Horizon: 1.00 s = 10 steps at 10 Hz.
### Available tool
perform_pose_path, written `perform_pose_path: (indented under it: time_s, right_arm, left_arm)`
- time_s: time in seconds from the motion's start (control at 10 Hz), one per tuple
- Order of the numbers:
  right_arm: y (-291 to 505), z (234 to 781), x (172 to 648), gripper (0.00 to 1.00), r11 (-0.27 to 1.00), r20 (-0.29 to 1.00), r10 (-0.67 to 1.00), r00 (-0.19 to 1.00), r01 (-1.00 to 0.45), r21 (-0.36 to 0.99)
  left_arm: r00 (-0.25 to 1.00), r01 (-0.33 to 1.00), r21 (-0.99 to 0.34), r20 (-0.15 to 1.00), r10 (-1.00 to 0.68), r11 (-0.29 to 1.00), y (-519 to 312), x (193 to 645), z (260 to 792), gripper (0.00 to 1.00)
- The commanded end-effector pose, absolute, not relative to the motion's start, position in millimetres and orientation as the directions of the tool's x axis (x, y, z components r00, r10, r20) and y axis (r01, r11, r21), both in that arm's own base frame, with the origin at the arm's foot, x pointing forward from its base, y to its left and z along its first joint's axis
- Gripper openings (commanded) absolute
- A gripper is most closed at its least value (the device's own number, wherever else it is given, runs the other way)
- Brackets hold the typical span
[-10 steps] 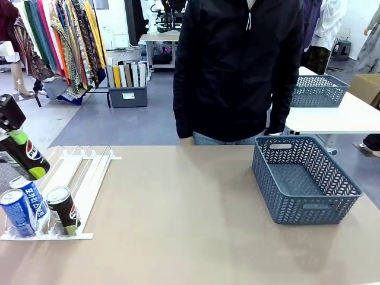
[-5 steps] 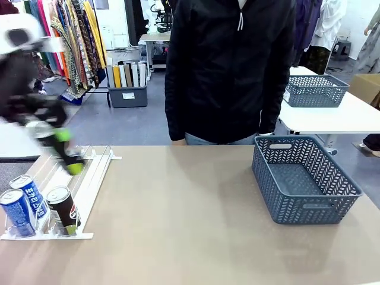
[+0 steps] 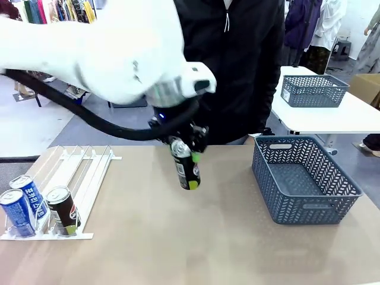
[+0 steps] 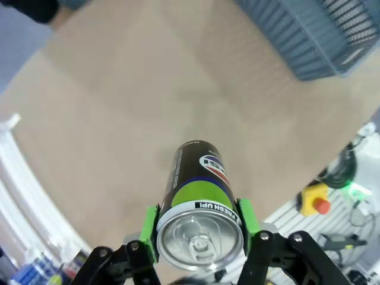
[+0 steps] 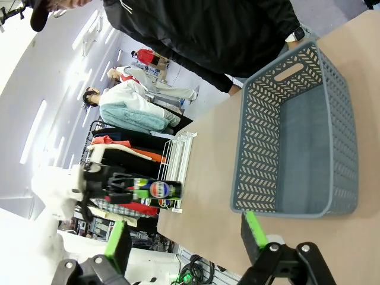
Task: Retrieve and store the cans from the dispenser.
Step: Pick up one can from the Automatic Can Dispenser and place it in the middle of the table.
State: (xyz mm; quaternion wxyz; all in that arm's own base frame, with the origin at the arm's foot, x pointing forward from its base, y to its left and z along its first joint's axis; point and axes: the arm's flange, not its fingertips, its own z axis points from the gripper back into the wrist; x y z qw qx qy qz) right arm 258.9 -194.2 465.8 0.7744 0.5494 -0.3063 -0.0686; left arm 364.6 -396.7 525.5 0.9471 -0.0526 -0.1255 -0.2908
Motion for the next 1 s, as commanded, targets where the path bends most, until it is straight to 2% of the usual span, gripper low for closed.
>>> perform_pose_path:
  time_s: [0.0, 0.1, 0.3, 0.6, 0.9]
  right_arm:
    - [-194.6, 467.3, 257.6, 1.0, 0.379, 0.403, -0.442, 0.802, -0.24, 0.894]
    - [-194.6, 467.3, 257.6, 1.0, 0.379, 0.403, -0.442, 0.802, -0.24, 0.894]
    - [-194.6, 467.3, 257.6, 1.0, 0.379, 0.403, -0.442, 0.802, -0.24, 0.894]
    - [-194.6, 467.3, 257.6, 1.0, 0.379, 0.403, -0.442, 0.802, -0.24, 0.894]
    - [-194.6, 467.3, 257.6, 1.0, 0.379, 0.403, -0.442, 0.802, -0.24, 0.894]
  left_arm:
    - [0.799, 0.561, 0.025, 0.247, -0.549, 0.827, -408.5, 364.0, 503.0, 0.0]
    - [0.812, 0.549, 0.042, 0.211, -0.544, 0.835, -410.8, 366.1, 488.4, 0.0]
    - [0.799, 0.557, 0.075, 0.224, -0.559, 0.827, -419.1, 367.3, 468.2, 0.0]
    - [0.78, 0.594, 0.047, 0.211, -0.589, 0.803, -414.7, 370.6, 432.9, 0.0]
    - [0.777, 0.598, 0.044, 0.214, -0.593, 0.8, -409.4, 373.7, 428.2, 0.0]
